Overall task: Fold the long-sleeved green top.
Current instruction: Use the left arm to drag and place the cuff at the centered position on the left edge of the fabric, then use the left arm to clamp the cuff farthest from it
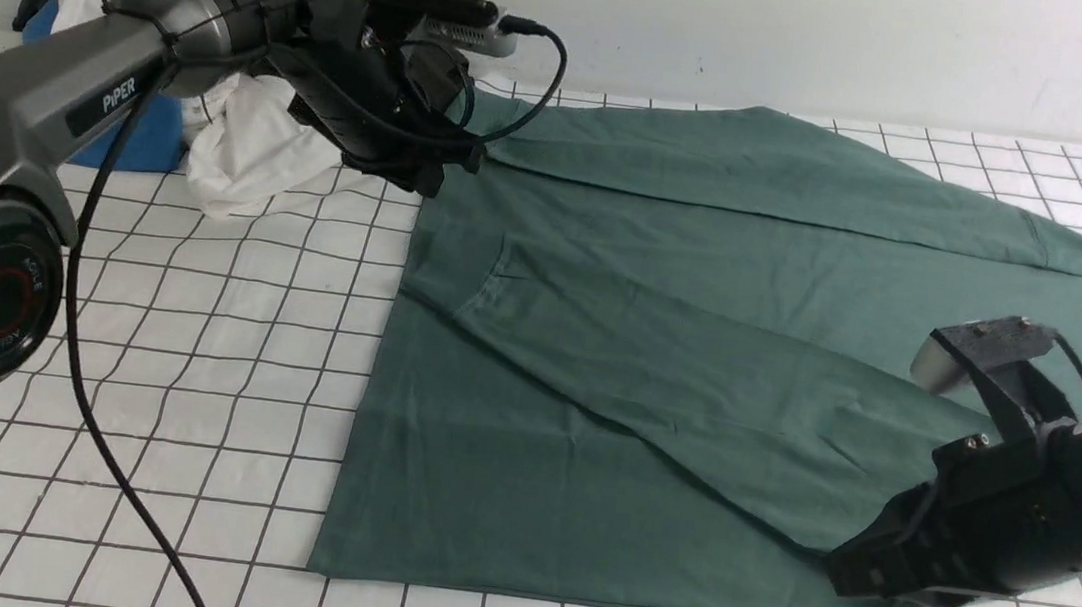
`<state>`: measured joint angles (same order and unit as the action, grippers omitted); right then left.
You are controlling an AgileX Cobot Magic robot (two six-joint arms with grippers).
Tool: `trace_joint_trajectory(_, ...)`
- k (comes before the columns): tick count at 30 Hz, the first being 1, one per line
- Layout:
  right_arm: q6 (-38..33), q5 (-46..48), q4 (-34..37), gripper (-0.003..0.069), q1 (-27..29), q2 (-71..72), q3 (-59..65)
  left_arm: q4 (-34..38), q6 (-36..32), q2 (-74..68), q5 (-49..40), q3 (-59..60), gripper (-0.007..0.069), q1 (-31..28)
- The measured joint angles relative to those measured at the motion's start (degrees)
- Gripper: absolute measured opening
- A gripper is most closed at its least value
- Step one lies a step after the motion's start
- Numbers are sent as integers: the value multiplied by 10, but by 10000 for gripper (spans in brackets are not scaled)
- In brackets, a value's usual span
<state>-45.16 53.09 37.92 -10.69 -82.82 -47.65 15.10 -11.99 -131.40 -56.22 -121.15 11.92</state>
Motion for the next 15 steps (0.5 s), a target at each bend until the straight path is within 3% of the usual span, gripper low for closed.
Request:
trace_joint_trajectory(3, 14, 0, -31, -10, 0, 0, 0, -17, 15, 7, -113, -19, 300, -2)
trace_joint_trajectory(6, 39, 0, -58, -10, 0, 0, 0, -31, 27, 29, -127, 24, 365, 4)
trace_joint_trajectory(15, 146, -17, -157, -8, 0, 0, 14, -70, 25, 196, -128, 421, 393, 48)
